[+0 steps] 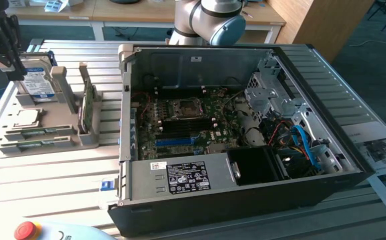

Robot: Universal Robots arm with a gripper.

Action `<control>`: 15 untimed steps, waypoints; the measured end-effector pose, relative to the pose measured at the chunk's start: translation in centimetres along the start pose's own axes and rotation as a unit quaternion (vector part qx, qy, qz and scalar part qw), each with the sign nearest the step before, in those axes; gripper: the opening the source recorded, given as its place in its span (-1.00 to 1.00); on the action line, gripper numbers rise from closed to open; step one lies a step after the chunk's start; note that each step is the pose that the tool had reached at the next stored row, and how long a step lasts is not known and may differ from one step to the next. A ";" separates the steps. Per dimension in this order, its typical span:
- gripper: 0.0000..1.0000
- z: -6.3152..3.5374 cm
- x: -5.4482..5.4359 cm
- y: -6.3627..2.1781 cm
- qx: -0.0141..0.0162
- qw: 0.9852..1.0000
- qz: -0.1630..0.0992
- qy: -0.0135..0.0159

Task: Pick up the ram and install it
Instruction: 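Pick up the ram and move it above insertion slot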

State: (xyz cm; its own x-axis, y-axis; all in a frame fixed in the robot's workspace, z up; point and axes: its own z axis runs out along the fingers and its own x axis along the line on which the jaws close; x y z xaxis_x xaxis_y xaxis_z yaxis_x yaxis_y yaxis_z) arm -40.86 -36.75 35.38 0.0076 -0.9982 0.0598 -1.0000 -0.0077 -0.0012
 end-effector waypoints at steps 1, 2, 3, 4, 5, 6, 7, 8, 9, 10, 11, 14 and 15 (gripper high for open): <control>-0.53 0.17 0.0 0.01 0.000 1.000 0.000 0.000; -0.53 0.36 0.0 0.03 0.000 1.000 0.000 0.000; -0.53 0.55 0.0 0.03 0.000 1.000 0.000 0.000; -0.53 0.73 0.0 0.03 0.000 1.000 0.000 0.000; -0.53 0.91 0.0 0.04 0.000 1.000 0.000 0.000; -0.53 1.08 0.0 0.05 0.000 1.000 0.000 0.000; -0.53 1.26 0.0 0.05 0.000 1.000 0.000 0.000; -0.53 1.46 0.0 0.06 0.000 1.000 0.000 0.000; -0.53 1.64 0.1 0.07 0.000 1.000 0.000 0.000; -0.53 1.82 0.0 0.07 0.000 1.000 0.000 0.000; -0.53 2.00 0.1 0.08 0.000 1.000 0.000 0.000; -0.53 2.55 0.0 0.10 0.000 1.000 0.000 0.000; -0.53 2.74 0.1 0.11 0.000 1.000 0.000 0.000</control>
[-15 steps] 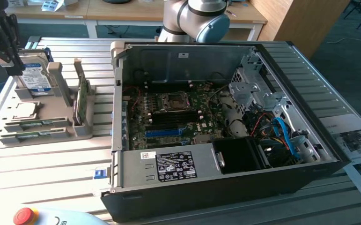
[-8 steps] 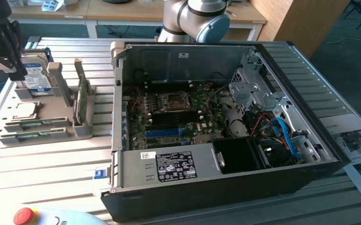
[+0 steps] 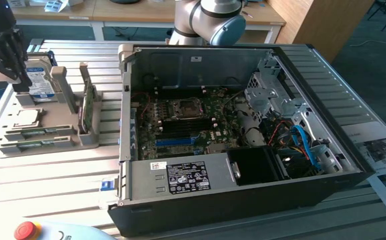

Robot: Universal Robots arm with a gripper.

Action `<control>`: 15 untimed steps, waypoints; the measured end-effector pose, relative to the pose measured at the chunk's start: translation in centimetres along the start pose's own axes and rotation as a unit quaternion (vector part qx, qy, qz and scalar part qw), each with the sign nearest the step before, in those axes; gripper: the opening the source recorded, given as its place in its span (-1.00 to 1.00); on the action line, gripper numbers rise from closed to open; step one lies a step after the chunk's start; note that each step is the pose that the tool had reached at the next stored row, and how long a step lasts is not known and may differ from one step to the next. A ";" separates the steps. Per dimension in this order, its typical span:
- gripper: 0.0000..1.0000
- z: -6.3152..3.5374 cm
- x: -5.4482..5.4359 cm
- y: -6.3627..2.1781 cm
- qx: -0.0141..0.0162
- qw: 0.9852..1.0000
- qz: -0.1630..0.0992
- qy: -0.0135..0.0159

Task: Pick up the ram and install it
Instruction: 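Pick up the ram and move it above insertion slot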

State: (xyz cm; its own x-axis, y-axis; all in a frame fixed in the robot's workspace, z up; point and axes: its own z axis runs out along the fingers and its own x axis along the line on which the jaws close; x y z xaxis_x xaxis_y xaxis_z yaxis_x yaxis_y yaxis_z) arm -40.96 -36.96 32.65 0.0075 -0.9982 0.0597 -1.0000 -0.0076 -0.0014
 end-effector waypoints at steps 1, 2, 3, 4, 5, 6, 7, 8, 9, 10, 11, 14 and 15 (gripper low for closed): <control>-0.53 0.18 0.0 0.01 0.000 1.000 0.000 0.000; -0.53 0.35 0.0 0.02 0.000 1.000 0.000 0.000; -0.53 0.53 0.0 0.03 0.000 1.000 0.000 0.000; -0.53 0.71 0.0 0.03 0.000 1.000 0.000 0.000; -0.53 0.88 0.0 0.04 0.000 1.000 0.000 0.000; -0.53 1.05 0.0 0.05 0.000 1.000 0.000 0.000; -0.53 1.24 0.0 0.06 0.000 1.000 0.000 0.000; -0.53 1.42 0.0 0.06 0.000 1.000 0.000 0.000; -0.53 1.60 0.0 0.07 0.000 1.000 0.000 0.000; -0.53 1.78 0.0 0.08 0.000 1.000 0.000 0.000; -0.53 1.95 0.0 0.08 0.000 1.000 0.000 0.000; -0.53 2.47 0.0 0.10 0.000 1.000 0.000 0.000; -0.53 2.64 0.0 0.11 0.000 1.000 0.000 0.000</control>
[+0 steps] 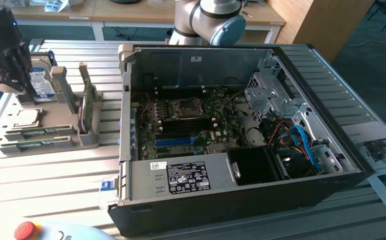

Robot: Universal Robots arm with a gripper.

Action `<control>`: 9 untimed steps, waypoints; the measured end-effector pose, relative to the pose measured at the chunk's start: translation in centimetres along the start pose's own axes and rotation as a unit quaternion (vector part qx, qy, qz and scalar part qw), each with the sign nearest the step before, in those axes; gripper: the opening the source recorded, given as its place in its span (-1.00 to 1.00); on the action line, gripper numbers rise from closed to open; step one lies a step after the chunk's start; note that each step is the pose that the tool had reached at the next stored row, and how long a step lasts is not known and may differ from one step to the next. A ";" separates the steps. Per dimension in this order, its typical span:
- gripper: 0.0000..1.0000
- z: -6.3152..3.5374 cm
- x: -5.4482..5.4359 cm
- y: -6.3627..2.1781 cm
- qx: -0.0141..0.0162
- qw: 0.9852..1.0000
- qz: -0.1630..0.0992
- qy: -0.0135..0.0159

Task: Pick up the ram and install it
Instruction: 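Pick up the ram and move it above insertion slot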

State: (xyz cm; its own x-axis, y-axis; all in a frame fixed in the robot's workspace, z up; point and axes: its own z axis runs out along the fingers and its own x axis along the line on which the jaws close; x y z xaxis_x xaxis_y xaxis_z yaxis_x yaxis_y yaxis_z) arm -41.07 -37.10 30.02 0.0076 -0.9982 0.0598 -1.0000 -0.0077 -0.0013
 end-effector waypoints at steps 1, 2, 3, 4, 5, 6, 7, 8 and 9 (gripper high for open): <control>-0.53 0.17 0.0 0.00 0.000 1.000 0.000 0.000; -0.53 0.35 0.0 0.01 0.000 1.000 0.000 0.000; -0.53 0.52 0.0 0.02 0.000 1.000 0.000 0.000; -0.53 0.70 0.0 0.02 0.000 1.000 0.000 0.000; -0.53 0.86 0.0 0.02 0.000 1.000 0.000 0.000; -0.53 1.02 0.0 0.03 0.000 1.000 0.000 0.000; -0.53 1.18 0.0 0.03 0.000 1.000 0.000 0.000; -0.53 1.34 0.0 0.03 0.000 1.000 0.000 0.000; -0.53 1.50 0.0 0.04 0.000 1.000 0.000 0.000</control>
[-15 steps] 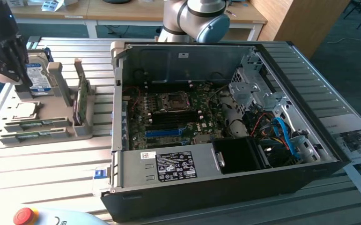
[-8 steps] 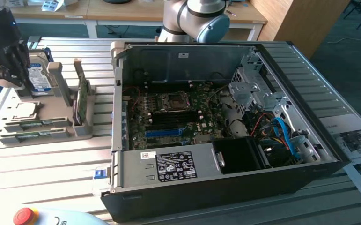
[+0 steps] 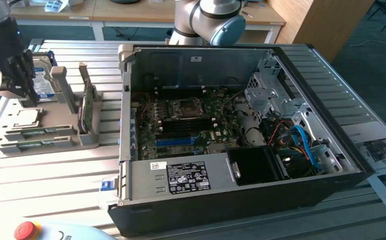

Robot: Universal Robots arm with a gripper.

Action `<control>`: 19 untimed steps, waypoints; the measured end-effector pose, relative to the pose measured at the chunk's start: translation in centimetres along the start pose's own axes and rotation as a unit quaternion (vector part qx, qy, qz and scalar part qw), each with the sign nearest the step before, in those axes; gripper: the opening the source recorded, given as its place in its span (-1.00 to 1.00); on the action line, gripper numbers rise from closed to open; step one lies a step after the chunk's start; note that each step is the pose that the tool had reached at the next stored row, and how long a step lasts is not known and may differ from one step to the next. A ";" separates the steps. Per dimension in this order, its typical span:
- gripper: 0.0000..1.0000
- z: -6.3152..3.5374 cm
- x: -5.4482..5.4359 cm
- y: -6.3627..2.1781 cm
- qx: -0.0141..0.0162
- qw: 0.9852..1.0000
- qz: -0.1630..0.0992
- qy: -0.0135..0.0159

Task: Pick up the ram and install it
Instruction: 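Pick up the ram and move it above insertion slot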

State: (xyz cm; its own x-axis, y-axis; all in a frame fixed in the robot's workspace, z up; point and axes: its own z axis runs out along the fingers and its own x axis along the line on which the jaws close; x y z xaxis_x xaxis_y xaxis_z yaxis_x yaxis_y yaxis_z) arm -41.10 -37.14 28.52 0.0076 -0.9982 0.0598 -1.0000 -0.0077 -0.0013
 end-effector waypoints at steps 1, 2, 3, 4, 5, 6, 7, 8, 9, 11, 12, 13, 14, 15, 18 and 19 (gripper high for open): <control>-0.53 0.17 0.0 0.01 0.000 1.000 0.000 0.000; -0.53 0.33 0.0 0.01 0.000 1.000 0.000 0.000; -0.53 0.48 0.0 0.01 0.000 1.000 0.000 0.000; -0.53 0.64 0.0 0.02 0.000 1.000 0.000 0.000; -0.53 0.80 0.0 0.02 0.000 1.000 0.000 0.000; -0.53 0.95 0.0 0.02 0.000 1.000 0.000 0.000; -0.53 1.11 0.0 0.03 0.000 1.000 0.000 0.000; -0.53 1.28 0.0 0.03 0.000 1.000 0.000 0.000; -0.53 1.44 0.0 0.03 0.000 1.000 0.000 0.000; -0.53 1.75 -0.1 0.04 0.000 1.000 0.000 0.000; -0.53 1.90 -0.1 0.05 0.000 1.000 0.000 0.000; -0.53 2.04 -0.1 0.05 0.000 1.000 0.000 0.000; -0.53 2.21 -0.1 0.05 0.000 1.000 0.000 0.000; -0.53 2.51 -0.1 0.06 0.000 1.000 0.000 0.000; -0.53 3.13 -0.1 0.08 0.000 1.000 0.000 0.000; -0.53 3.28 -0.1 0.08 0.000 1.000 0.000 0.000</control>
State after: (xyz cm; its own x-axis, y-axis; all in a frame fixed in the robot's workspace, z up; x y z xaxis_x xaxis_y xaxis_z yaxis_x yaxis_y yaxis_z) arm -41.18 -37.22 25.24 0.0076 -0.9982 0.0598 -1.0000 -0.0077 -0.0013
